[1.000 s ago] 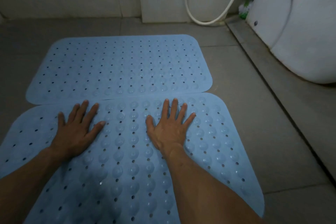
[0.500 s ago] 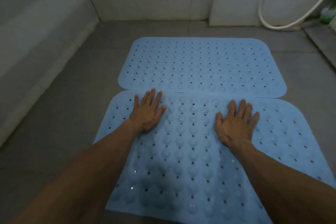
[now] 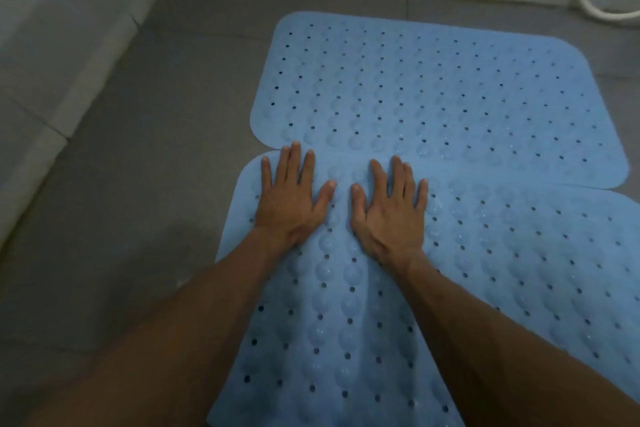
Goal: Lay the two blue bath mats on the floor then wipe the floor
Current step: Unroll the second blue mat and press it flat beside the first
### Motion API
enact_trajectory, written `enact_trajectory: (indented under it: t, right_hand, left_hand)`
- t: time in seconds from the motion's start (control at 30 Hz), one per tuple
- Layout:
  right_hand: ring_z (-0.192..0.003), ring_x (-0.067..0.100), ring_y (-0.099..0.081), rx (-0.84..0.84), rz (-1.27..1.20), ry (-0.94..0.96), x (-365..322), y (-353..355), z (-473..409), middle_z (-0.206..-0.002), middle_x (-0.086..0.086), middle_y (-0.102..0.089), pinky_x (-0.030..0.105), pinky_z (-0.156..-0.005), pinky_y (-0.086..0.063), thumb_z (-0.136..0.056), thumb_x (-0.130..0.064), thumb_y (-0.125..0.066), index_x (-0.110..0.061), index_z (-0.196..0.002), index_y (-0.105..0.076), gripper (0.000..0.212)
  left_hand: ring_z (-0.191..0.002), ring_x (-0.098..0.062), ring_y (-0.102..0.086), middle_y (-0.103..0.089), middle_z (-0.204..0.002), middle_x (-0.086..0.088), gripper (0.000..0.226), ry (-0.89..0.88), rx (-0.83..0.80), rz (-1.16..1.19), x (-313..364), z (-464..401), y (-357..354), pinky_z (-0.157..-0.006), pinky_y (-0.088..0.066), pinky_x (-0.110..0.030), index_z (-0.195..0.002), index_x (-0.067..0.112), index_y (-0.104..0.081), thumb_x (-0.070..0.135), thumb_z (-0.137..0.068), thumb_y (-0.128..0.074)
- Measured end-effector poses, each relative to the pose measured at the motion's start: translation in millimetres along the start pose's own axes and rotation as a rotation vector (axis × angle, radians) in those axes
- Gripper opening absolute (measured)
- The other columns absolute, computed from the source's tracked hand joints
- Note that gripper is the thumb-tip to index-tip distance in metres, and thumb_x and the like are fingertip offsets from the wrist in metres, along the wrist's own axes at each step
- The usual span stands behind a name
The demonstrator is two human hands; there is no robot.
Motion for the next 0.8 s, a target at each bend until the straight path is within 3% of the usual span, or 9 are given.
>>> enact_trajectory:
  t: [0.2,0.53,0.8]
  right_hand:
    - [-0.155,0.024,-0.001,-0.037,0.028,-0.016,-4,8,-4,-0.168,0.008,-0.007,0.05,-0.125,0.003,-0.098,-0.062,-0.013,-0.028,-0.158,-0.019,0.069]
    - [-0.153,0.025,-0.017,0.066,-0.008,-0.049,-5,19,-8,-0.163,0.01,-0.025,0.053,-0.124,-0.012,-0.1,-0.048,-0.032,-0.024,-0.152,-0.036,0.057]
    - [-0.153,0.026,-0.017,0.016,0.013,-0.07,-7,14,-5,-0.163,0.011,-0.025,0.054,-0.123,-0.013,-0.1,-0.045,-0.037,-0.02,-0.151,-0.039,0.056]
  left_hand:
    - [-0.15,-0.028,0.002,-0.003,-0.162,-0.016,0.079,-0.003,-0.038,-0.032,2,1,9,-0.119,-0.001,-0.057,-0.153,0.009,-0.018,0.062,-0.094,-0.013]
    - [-0.149,-0.034,-0.004,-0.008,-0.16,-0.021,0.073,0.035,-0.009,-0.024,7,-5,26,-0.118,-0.005,-0.06,-0.15,0.002,-0.022,0.05,-0.097,-0.029]
    - [-0.15,-0.031,0.0,-0.003,-0.161,-0.019,0.074,0.011,-0.168,-0.044,7,-4,15,-0.117,-0.006,-0.06,-0.152,0.004,-0.014,0.051,-0.097,-0.028]
Point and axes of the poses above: each hand's wrist, its own z-axis away from the middle knuckle, its own y-axis out of the back of the hand, x = y × z, the point moved 6 cm from there along -z, towards the middle knuckle
